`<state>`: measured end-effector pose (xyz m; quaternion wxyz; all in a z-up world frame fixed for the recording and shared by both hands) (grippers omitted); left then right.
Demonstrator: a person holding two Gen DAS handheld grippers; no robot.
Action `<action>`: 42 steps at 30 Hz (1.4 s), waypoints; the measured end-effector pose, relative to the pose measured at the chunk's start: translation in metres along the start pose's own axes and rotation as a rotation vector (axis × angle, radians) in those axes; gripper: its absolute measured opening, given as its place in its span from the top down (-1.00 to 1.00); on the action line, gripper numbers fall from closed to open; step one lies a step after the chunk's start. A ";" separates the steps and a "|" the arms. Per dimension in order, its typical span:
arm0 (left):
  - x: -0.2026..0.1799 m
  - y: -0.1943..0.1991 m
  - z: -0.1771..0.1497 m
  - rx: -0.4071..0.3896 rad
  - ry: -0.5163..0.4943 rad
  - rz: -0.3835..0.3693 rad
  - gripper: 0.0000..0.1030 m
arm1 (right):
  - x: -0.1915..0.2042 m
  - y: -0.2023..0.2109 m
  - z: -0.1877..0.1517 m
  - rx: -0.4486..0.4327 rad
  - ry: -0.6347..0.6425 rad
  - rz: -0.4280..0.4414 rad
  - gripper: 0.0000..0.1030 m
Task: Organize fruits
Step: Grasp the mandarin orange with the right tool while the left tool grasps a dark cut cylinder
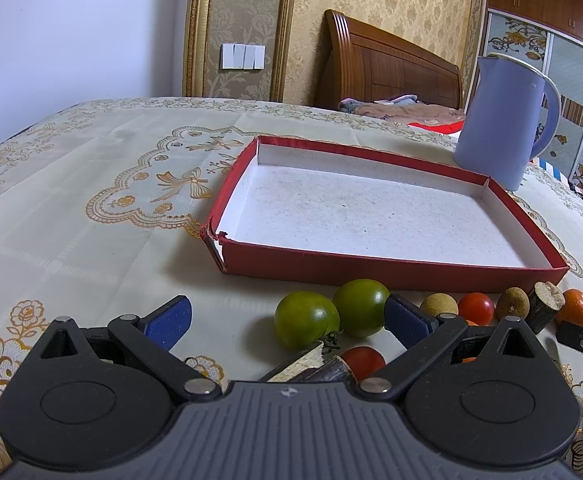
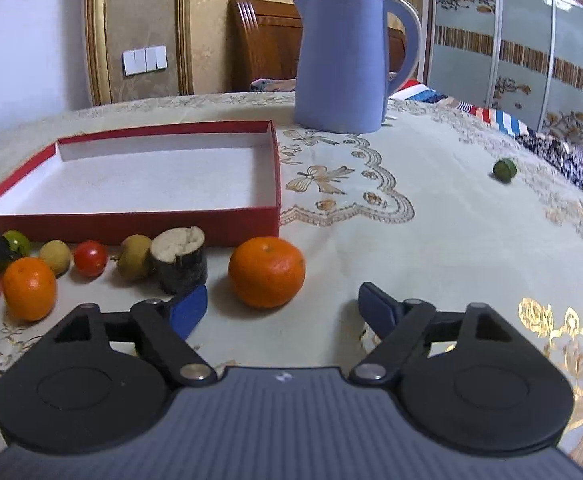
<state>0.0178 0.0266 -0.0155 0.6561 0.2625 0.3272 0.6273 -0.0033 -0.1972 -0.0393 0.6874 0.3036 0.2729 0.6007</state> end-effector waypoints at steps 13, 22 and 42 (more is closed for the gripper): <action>0.006 0.009 -0.004 0.004 0.005 -0.019 -1.00 | -0.002 -0.013 0.011 0.010 0.020 0.067 0.20; 0.015 0.034 -0.028 -0.008 -0.060 0.012 -1.00 | -0.003 -0.013 0.012 0.010 0.018 0.074 0.18; -0.001 0.020 -0.029 0.059 -0.230 -0.025 -0.25 | -0.002 -0.013 0.011 0.011 0.028 0.076 0.11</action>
Point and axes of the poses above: each gripper's, at about its wrist camera, not at the fingertips, and y roughly against the way its jaws point, x to its left, z to its top, the point moved 2 cm from there along -y, roughly the way its jaws point, and after that the axes turned 15 degrees about x, right-handed, at the moved point
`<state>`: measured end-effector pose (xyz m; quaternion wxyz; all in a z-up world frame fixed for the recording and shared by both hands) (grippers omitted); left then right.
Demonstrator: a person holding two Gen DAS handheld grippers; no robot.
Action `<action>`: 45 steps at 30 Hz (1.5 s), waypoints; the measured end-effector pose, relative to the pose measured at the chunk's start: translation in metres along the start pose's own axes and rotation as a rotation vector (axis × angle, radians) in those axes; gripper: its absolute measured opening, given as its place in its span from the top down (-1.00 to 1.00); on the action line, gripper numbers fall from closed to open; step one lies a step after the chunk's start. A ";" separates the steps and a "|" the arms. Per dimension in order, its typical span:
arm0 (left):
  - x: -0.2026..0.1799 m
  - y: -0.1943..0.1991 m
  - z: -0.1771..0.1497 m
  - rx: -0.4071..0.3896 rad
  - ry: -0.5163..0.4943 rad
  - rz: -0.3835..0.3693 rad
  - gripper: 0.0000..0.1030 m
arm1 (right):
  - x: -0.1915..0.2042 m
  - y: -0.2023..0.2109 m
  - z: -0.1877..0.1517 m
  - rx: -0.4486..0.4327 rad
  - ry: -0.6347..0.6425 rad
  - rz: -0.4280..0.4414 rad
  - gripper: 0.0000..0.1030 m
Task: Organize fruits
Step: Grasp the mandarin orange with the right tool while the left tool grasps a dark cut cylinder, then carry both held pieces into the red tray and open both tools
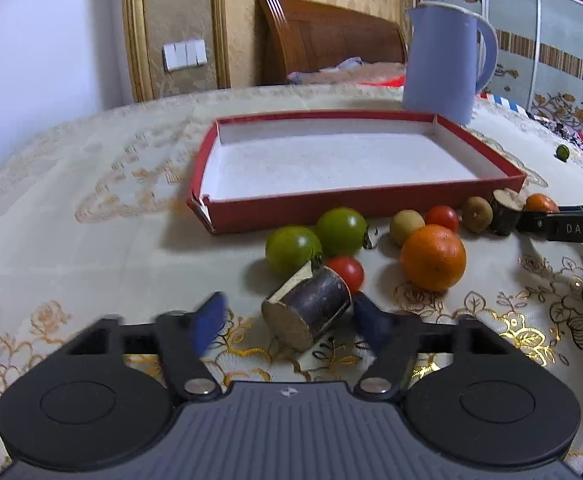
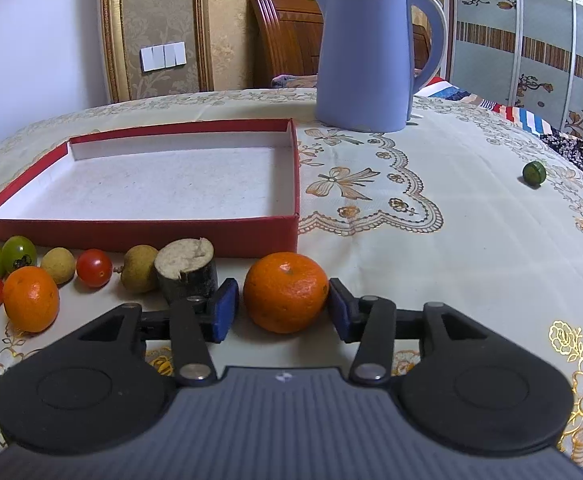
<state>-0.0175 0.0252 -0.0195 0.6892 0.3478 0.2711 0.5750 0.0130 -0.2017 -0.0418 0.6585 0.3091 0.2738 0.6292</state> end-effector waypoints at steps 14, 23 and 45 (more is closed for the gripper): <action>-0.002 -0.002 0.006 0.005 -0.076 -0.053 0.15 | 0.000 0.000 0.000 0.000 0.001 -0.002 0.11; -0.002 0.000 0.003 -0.008 -0.048 -0.046 0.15 | 0.000 0.001 -0.002 -0.006 -0.006 0.005 0.15; -0.011 0.017 0.049 -0.065 -0.045 -0.053 0.15 | -0.001 0.026 0.004 -0.100 0.005 -0.002 0.21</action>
Point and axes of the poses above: each gripper's, at about its wrist camera, not at the fingertips, and y roughly against the way its jaws point, x to its left, z to its top, the point moved 2 cm from there along -y, roughly the way its jaws point, and after that the axes turned 15 degrees about x, right-handed, at the moved point
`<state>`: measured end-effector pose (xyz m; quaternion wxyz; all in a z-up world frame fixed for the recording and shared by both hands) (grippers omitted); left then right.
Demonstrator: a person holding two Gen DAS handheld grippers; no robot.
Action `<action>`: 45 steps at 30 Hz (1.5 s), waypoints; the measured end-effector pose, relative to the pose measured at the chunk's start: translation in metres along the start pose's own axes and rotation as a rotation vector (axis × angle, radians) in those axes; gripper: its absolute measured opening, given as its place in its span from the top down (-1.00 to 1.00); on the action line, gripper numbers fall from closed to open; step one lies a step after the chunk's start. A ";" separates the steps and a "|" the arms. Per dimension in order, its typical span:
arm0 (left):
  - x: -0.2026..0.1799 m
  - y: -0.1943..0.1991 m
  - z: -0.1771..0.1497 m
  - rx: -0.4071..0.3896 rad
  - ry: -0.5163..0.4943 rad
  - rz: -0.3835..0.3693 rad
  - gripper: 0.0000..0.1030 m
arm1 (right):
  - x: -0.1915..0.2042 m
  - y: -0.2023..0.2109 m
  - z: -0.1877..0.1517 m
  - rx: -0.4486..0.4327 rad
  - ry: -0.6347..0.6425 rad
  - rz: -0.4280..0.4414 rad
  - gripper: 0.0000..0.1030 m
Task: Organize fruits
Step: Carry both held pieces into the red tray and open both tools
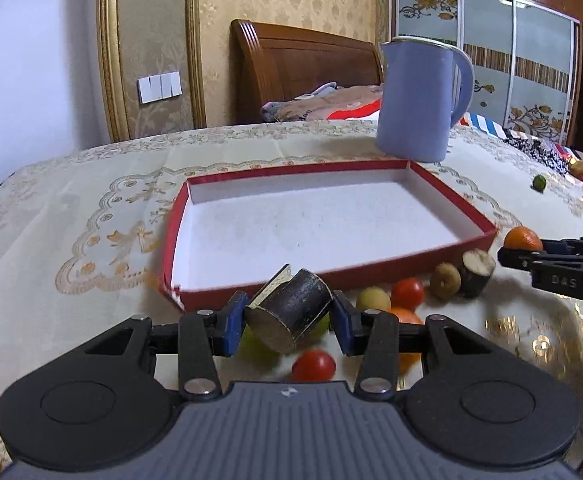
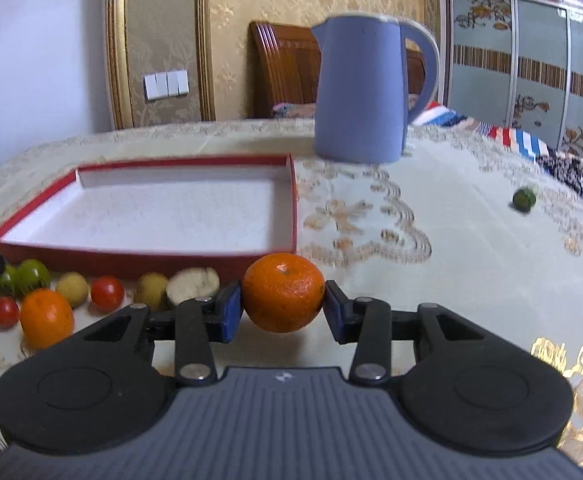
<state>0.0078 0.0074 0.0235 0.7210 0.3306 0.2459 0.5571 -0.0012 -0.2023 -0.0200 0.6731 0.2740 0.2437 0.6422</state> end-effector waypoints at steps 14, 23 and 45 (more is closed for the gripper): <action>0.019 -0.056 0.050 0.047 0.099 0.043 0.15 | 0.031 -0.036 0.070 -0.027 0.097 -0.023 0.21; 0.026 -0.087 0.062 0.079 0.127 0.113 0.15 | 0.042 -0.086 0.088 0.058 0.100 -0.022 0.21; 0.021 -0.109 0.075 0.104 0.155 0.120 0.14 | 0.049 -0.110 0.093 0.132 0.066 0.026 0.21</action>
Point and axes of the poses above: each gripper's, at about its wrist camera, not at the fingertips, and y roughly against the way its jaws point, x to its left, z to its top, the point moved 2 cm from there along -y, roughly the way its jaws point, and after that the axes turned 15 degrees about x, right-handed, at the moved point
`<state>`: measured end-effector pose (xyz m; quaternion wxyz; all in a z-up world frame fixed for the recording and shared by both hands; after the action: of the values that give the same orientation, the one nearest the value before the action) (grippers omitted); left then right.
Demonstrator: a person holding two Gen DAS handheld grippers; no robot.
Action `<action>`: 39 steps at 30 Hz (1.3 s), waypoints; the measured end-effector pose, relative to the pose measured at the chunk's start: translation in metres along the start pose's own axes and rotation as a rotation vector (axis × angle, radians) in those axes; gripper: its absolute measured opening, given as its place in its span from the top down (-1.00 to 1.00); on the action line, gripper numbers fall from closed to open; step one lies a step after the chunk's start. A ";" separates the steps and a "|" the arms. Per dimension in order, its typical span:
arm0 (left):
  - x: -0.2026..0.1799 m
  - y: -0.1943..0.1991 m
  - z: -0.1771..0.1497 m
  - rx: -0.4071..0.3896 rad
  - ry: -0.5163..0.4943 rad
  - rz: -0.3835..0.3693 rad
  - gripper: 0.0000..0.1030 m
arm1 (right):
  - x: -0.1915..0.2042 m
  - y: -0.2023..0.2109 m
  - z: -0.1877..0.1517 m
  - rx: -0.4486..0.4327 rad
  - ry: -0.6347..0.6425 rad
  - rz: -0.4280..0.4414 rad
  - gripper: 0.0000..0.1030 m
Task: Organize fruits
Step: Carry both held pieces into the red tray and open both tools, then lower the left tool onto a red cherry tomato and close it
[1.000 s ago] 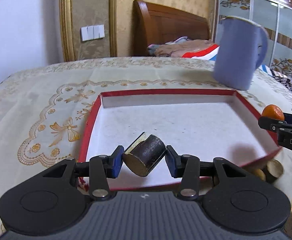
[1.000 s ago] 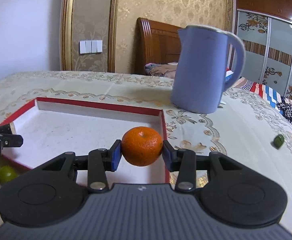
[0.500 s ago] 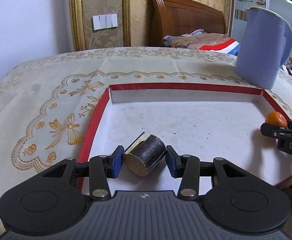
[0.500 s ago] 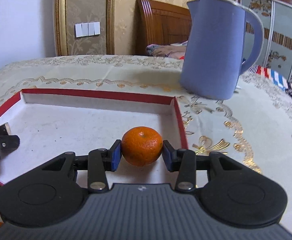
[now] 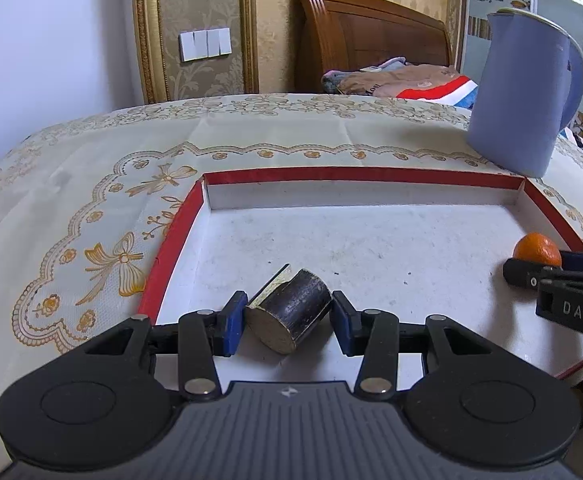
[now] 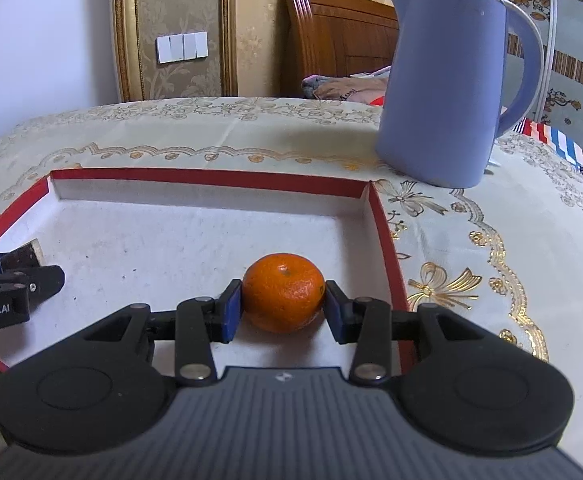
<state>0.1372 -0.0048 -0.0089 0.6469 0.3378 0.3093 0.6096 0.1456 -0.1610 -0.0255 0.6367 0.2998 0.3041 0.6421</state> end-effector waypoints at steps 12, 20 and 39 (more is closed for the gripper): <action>-0.002 0.000 -0.001 -0.012 -0.007 0.023 0.00 | -0.002 0.003 0.000 -0.016 -0.004 -0.008 -0.22; 0.001 0.006 -0.002 -0.046 0.002 0.012 -0.14 | -0.001 0.009 -0.003 -0.060 -0.004 -0.045 -0.25; 0.021 0.081 -0.061 -0.318 0.047 0.036 -0.51 | -0.027 0.055 -0.042 -0.243 -0.125 0.008 -0.79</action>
<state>0.0421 0.0219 0.0218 0.6739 0.2223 0.2178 0.6700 0.0779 -0.1887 -0.0096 0.6833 0.2609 0.1825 0.6570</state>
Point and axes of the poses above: each gripper's, at about its wrist camera, not at the fingertips, and y roughly against the way its jaws point, x to its left, z to its top, the point moved 2 cm from there along -y, roughly the way its jaws point, and after that the axes turned 15 degrees about x, right-handed, at the moved point
